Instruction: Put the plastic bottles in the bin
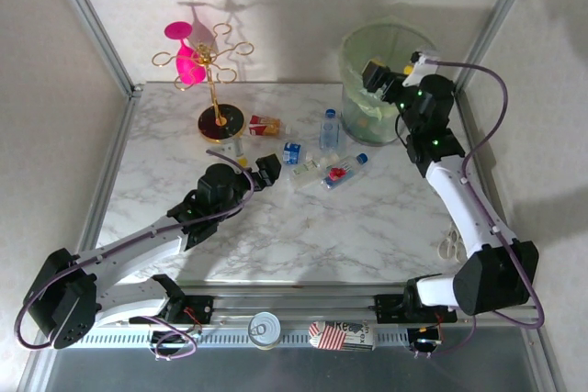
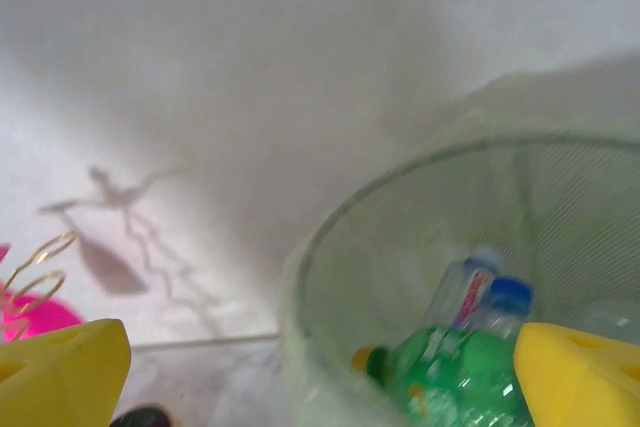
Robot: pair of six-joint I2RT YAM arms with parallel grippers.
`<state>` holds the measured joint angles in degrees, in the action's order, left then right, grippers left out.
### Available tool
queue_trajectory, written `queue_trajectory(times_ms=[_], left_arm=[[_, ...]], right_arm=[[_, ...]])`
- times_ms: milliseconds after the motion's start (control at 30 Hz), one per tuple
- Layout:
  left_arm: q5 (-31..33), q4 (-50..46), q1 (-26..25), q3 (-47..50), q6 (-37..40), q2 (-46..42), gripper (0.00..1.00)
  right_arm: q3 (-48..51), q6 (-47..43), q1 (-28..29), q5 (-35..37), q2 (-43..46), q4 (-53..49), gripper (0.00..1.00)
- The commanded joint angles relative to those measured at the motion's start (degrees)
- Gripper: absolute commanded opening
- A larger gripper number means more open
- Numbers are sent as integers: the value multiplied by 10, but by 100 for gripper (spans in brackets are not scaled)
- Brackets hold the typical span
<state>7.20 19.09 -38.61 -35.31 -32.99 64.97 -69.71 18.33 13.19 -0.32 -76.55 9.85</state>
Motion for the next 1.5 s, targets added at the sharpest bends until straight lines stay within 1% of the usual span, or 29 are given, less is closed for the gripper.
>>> queue_trajectory(times_ms=[0,267,500,600,700,800,933,1067,1133,1267,1467], left_arm=[[-41,-27,5,-27,6,2,99],[-86,-34,5,-33,3,-3,100],[-129,-25,2,-46,6,27,100],[-150,-27,-1,-69,17,69,100],[-168,-40,-8,-111,35,132,100],[-179,-68,-15,-168,57,208,100],[-191,-129,-23,-265,87,315,99],[-161,-209,-23,-358,114,401,99],[-145,-243,-23,-394,124,427,99],[-116,-282,-22,-414,143,442,99],[-106,-329,-22,-433,183,474,97]], right_arm=[[29,-1,34,-24,35,-45,99],[92,20,95,-21,90,-80,99],[167,35,114,-11,136,-106,99],[202,40,114,-7,150,-114,99],[229,48,114,-3,149,-126,99],[256,57,114,0,139,-132,99],[276,70,114,24,122,-141,99],[283,76,114,55,102,-160,99],[286,73,114,79,99,-166,99],[293,65,114,130,108,-174,99],[303,54,114,135,121,-154,99]])
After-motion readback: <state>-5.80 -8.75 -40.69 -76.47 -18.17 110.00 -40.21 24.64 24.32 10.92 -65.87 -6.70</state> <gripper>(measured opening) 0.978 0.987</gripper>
